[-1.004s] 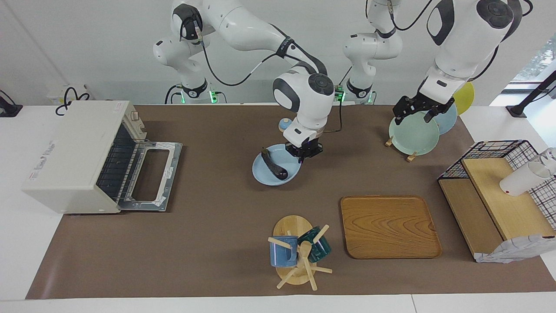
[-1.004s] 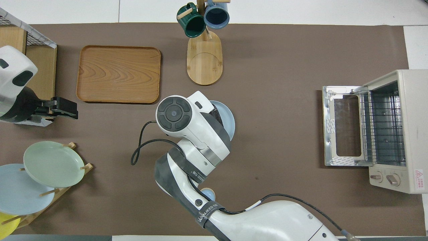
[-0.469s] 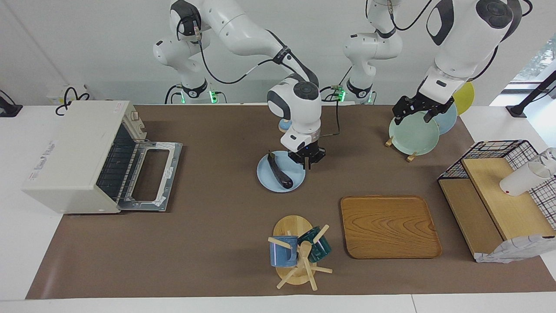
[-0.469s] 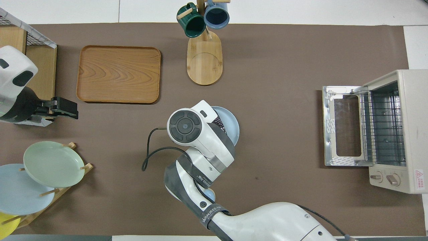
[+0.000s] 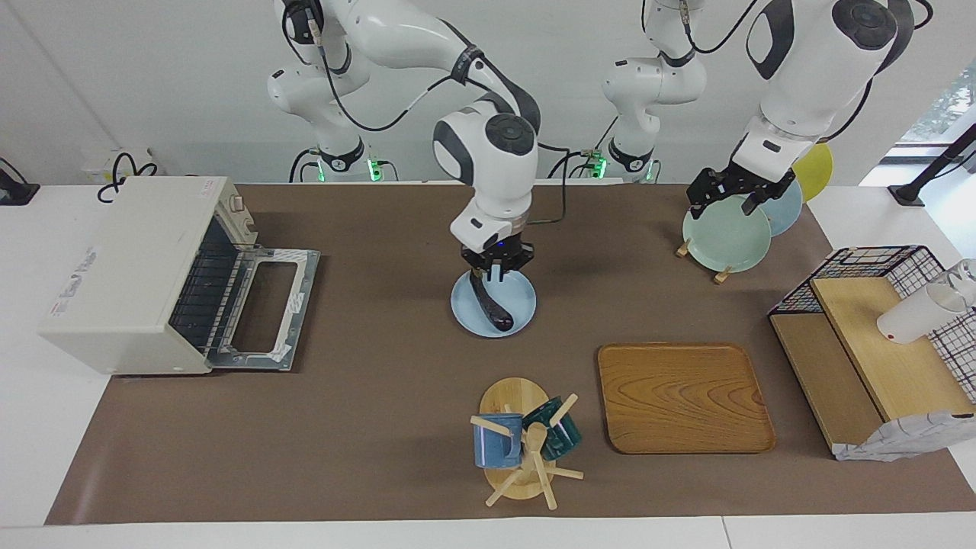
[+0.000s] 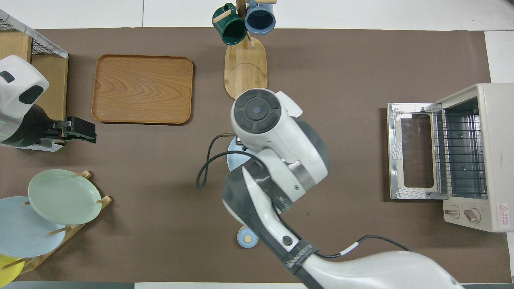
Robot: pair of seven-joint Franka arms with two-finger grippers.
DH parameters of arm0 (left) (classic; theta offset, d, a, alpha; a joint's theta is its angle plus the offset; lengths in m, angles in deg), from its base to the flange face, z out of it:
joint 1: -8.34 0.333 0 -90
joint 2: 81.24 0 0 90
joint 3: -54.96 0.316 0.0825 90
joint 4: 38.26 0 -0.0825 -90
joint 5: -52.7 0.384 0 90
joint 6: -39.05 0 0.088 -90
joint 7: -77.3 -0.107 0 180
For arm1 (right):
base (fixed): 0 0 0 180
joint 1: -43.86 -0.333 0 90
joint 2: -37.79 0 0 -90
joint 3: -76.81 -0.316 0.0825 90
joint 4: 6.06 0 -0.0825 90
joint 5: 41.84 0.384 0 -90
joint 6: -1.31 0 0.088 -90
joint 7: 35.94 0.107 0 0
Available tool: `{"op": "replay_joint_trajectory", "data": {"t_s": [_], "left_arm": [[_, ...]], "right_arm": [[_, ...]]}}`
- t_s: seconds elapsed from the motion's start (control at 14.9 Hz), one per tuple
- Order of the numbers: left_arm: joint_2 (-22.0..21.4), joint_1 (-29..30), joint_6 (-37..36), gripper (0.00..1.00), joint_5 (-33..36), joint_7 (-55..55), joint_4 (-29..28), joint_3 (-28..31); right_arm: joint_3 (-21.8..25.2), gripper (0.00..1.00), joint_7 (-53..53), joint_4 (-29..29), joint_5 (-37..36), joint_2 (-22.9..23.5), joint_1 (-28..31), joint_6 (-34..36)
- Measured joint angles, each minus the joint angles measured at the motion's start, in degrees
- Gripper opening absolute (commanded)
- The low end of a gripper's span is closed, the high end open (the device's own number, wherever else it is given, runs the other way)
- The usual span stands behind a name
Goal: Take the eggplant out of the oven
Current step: 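Release the plate with the right gripper while the left gripper reaches the eggplant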
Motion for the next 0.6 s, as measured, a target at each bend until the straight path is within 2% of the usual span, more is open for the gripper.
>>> {"op": "replay_joint_trajectory", "data": {"t_s": [0.13, 0.33, 0.6], "left_arm": [[0.1, -1.4, 1.0, 1.00, -1.1, 3.9, -0.3, -0.5], [0.9, -6.0, 5.3, 1.00, -3.1, 11.6, -1.8, -0.7], [6.5, -15.5, 13.3, 1.00, -4.2, 23.9, -3.2, -1.0]], "right_arm": [[0.1, 0.00, -5.7, 5.4, -1.5, -3.2, 4.9, 0.2], [0.1, 0.00, -7.7, 13.6, -2.3, -6.6, 9.3, -0.5], [0.0, 0.00, -11.1, 24.9, -3.5, -9.1, 15.5, -9.9]]}}
